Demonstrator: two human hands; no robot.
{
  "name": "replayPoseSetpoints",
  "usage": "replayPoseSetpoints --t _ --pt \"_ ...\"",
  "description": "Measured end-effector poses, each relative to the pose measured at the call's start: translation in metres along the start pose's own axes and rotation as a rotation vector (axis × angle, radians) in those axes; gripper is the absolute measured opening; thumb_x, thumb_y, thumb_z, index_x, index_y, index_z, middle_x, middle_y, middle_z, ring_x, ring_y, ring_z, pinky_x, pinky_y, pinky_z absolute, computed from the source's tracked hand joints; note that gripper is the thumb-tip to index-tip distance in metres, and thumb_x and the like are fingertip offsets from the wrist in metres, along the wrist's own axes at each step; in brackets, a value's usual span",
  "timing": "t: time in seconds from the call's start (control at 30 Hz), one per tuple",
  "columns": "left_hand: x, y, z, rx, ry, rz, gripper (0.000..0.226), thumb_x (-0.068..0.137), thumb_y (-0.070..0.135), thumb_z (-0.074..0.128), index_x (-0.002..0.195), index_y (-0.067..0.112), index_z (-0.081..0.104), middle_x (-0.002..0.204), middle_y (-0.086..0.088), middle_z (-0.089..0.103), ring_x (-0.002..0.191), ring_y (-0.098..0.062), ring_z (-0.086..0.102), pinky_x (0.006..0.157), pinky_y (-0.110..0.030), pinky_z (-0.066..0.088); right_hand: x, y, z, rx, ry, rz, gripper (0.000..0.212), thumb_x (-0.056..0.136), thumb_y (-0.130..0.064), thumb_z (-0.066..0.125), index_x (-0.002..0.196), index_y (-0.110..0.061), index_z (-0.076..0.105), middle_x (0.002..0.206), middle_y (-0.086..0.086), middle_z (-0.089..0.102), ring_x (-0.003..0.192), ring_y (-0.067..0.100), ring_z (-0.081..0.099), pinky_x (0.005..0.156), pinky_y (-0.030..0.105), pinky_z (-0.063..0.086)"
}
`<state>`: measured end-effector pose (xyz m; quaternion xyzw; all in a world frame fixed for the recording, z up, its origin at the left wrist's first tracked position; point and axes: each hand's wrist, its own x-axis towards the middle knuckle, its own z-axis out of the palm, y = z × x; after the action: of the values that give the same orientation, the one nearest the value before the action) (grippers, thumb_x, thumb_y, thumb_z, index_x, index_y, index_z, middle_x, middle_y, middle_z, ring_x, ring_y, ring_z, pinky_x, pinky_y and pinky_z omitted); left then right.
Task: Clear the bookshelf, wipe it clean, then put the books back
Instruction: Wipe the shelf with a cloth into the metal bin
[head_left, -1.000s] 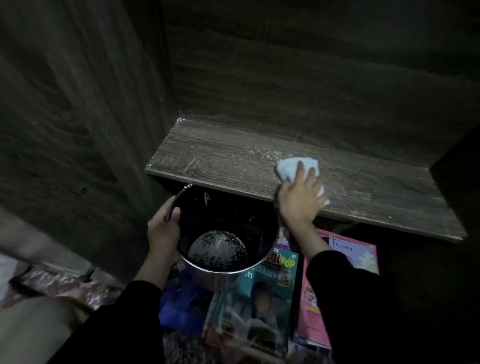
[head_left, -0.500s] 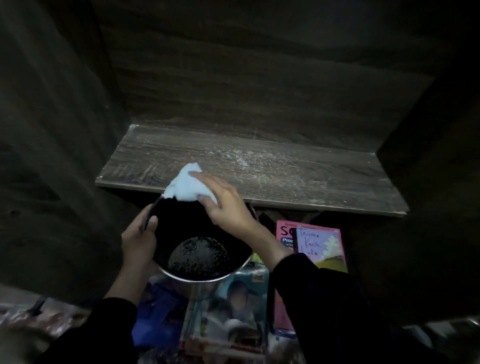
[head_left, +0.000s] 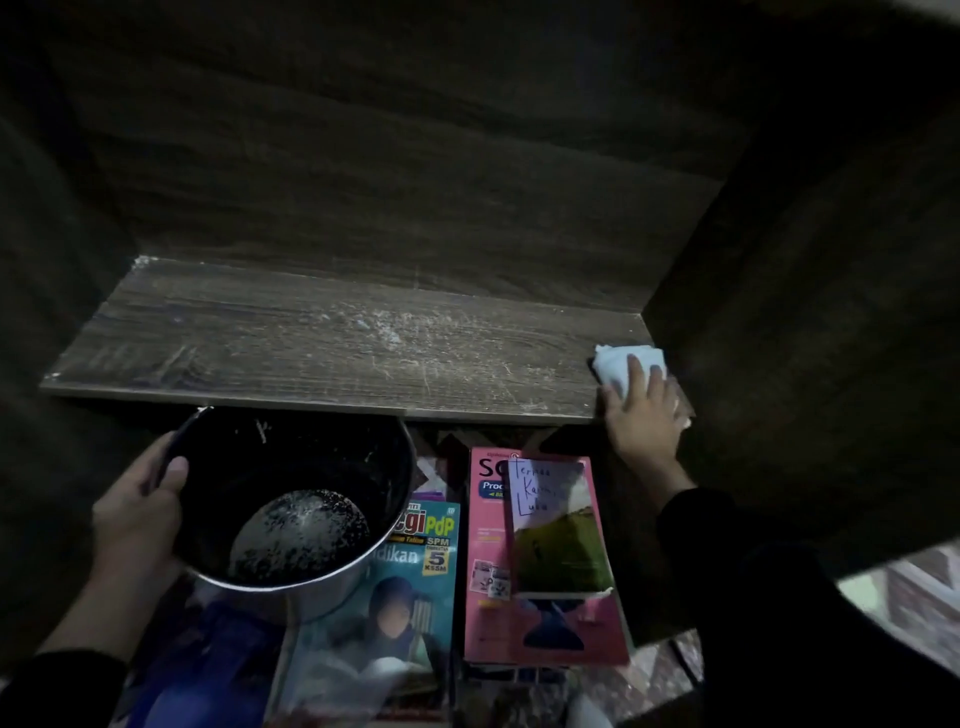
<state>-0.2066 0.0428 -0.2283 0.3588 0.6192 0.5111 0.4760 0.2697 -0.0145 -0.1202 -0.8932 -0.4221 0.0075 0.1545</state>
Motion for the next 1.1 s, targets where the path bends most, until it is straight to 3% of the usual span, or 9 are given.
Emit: replayPoseSetpoints --t 0.27,0.57,0.67,0.8,0.9,1.0,1.1 --pt "0.012 -0.015 -0.004 0.030 -0.021 -0.009 0.039 0.091 0.037 0.050 0.130 0.039 0.055 0.123 -0.002 0.065 0.115 -0.028 0.061 0.100 -0.058 0.042 -0.043 -0.095 0.024 -0.013 -0.072 -0.070 0.056 0.102 -0.045 0.023 0.153 -0.025 0.010 0.160 0.012 0.009 0.145 0.036 0.006 0.115 0.049 0.006" --pt "-0.007 0.007 0.010 -0.026 0.023 -0.030 0.037 0.097 0.017 0.048 0.130 0.033 0.057 0.126 -0.004 0.063 0.118 -0.025 0.058 0.106 -0.050 0.040 -0.098 -0.188 0.037 -0.033 -0.287 -0.394 0.058 0.102 -0.047 0.010 0.153 -0.025 -0.007 0.160 0.014 -0.006 0.146 0.038 -0.006 0.116 0.052 -0.003" --pt "-0.014 0.012 0.016 -0.044 0.035 -0.018 0.038 0.098 0.012 0.048 0.131 0.027 0.057 0.126 -0.006 0.063 0.118 -0.024 0.057 0.107 -0.045 0.040 -0.117 -0.215 0.044 -0.048 -0.285 -0.570 0.056 0.103 -0.043 0.020 0.153 -0.025 0.002 0.160 0.016 0.005 0.145 0.039 0.005 0.116 0.052 0.006" --pt "-0.024 0.021 0.024 -0.095 0.051 -0.006 0.038 0.098 0.005 0.047 0.132 0.017 0.057 0.128 -0.008 0.060 0.118 -0.022 0.056 0.108 -0.042 0.039 -0.140 -0.233 0.049 -0.035 -0.208 -0.870 0.058 0.094 -0.023 0.045 0.149 -0.023 0.026 0.149 0.016 0.029 0.131 0.038 0.029 0.103 0.046 0.024" --pt "-0.036 0.033 0.030 -0.108 0.042 0.022 0.038 0.098 0.000 0.044 0.132 0.011 0.055 0.125 -0.010 0.060 0.114 -0.022 0.055 0.106 -0.039 0.039 -0.153 -0.243 0.045 0.109 -0.260 -1.093 0.056 0.089 -0.017 0.054 0.143 -0.023 0.041 0.140 0.012 0.043 0.120 0.035 0.041 0.097 0.045 0.031" --pt "-0.038 0.036 0.029 -0.107 0.087 0.007 0.041 0.095 -0.003 0.046 0.129 0.018 0.057 0.108 -0.009 0.065 0.099 -0.020 0.060 0.095 -0.035 0.045 -0.147 -0.241 0.024 0.479 -0.519 -1.036 0.051 0.091 -0.017 0.060 0.140 -0.021 0.047 0.136 0.010 0.054 0.121 0.030 0.050 0.100 0.036 0.037" --pt "-0.032 0.030 0.022 -0.045 0.079 0.010 0.038 0.095 0.003 0.050 0.128 0.018 0.059 0.122 -0.006 0.065 0.116 -0.022 0.058 0.108 -0.044 0.039 -0.114 -0.216 0.000 0.696 -0.681 -0.820 0.049 0.090 -0.017 0.065 0.137 -0.021 0.051 0.133 0.003 0.059 0.116 0.025 0.058 0.090 0.025 0.042"
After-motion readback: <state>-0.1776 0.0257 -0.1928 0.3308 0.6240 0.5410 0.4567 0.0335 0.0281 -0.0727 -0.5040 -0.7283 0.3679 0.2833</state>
